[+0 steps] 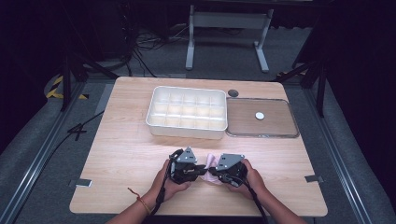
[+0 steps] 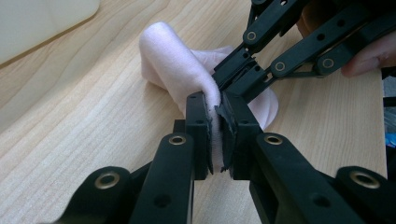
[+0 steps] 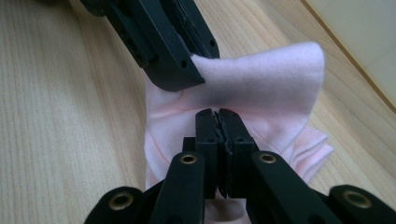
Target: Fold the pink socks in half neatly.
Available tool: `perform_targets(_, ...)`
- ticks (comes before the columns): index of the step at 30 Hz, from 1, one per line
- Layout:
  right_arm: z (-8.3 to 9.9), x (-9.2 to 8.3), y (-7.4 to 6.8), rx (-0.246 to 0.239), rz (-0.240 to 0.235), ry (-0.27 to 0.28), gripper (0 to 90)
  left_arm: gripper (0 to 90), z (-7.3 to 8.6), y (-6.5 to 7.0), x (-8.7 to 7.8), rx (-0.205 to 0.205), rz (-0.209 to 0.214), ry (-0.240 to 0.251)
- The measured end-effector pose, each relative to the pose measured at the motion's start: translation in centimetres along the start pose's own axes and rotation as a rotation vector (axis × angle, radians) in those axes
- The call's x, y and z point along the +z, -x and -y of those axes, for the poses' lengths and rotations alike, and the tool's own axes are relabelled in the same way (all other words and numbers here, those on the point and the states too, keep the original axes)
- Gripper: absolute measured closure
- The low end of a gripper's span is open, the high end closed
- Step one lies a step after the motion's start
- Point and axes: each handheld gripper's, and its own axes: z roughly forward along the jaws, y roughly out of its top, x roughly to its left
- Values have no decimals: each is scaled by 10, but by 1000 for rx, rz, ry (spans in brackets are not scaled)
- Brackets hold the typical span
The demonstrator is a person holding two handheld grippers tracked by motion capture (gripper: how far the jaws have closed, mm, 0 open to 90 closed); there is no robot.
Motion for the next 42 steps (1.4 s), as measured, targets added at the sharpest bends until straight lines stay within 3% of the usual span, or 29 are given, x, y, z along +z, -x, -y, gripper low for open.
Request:
perform_targets(4, 0, 2, 0, 3, 0, 17, 862, 817, -1, 0, -1, 17, -16, -1)
perform_targets(7, 0, 1, 2, 14, 18, 41, 721, 820, -1, -1, -2, 15, -28, -4)
perform_targets(14, 7, -28, 14, 65, 50, 87, 756, 823, -1, -3, -6, 11, -44, -3)
perform_targets(18, 19, -25, 18, 85, 77, 3, 613, 820, -4, 1, -6, 38, -46, 0)
perform_targets(21, 23, -20, 21, 108, 69, -22, 574, 819, -5, 3, -4, 45, -49, 6)
perform_targets(27, 21, -16, 23, 113, 63, -14, 598, 810, -9, 11, 1, 101, -58, -21)
perform_targets(37, 17, -14, 23, 101, 82, -3, 630, 798, -14, 20, 11, 152, -94, -47)
perform_targets(42, 14, -22, 22, 85, 81, 68, 753, 802, -14, 18, 9, 130, -96, -42)
